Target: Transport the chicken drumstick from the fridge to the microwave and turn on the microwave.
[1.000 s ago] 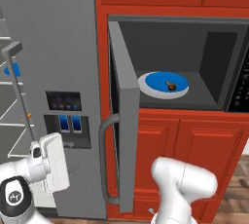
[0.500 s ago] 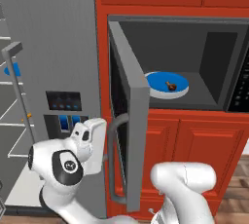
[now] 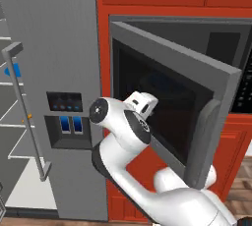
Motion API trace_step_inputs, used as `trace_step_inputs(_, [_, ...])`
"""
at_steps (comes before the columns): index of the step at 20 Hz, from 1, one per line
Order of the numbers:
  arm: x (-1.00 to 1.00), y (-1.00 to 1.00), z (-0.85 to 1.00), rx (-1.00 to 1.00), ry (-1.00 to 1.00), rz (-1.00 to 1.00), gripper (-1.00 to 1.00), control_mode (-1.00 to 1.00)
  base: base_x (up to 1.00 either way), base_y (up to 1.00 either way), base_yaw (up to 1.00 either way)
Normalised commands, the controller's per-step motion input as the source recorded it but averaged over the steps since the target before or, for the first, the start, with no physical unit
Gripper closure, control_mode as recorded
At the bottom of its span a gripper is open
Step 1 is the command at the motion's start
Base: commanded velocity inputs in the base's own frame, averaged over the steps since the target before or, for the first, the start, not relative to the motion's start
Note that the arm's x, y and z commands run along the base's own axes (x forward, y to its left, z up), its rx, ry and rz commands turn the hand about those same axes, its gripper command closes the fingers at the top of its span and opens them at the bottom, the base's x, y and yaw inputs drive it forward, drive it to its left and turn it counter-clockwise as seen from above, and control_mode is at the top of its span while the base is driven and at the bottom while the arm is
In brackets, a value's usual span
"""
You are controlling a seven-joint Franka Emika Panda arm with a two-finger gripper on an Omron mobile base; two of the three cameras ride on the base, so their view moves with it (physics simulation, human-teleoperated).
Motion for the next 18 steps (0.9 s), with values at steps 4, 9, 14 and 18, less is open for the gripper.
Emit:
trace_step_inputs(4, [0.78,-1.00,0.39,0.42,-0.06,0.06,-1.00,-1.00,0.00,0.00,0.00])
trace_step_inputs(9, [0.90,-1.00,0.01,0.27,-0.11,0.13,-1.00,-1.00,0.00,0.00,0.00])
trace_step_inputs(14, [0.95,-0.87,-0.02,0.18,-0.17,0.16,-1.00,-1.00,0.00,0.00,0.00])
trace_step_inputs(18, [0.83,-0.49,-0.02,0.08,-0.23,0.16,-1.00,-1.00,0.00,0.00,0.00])
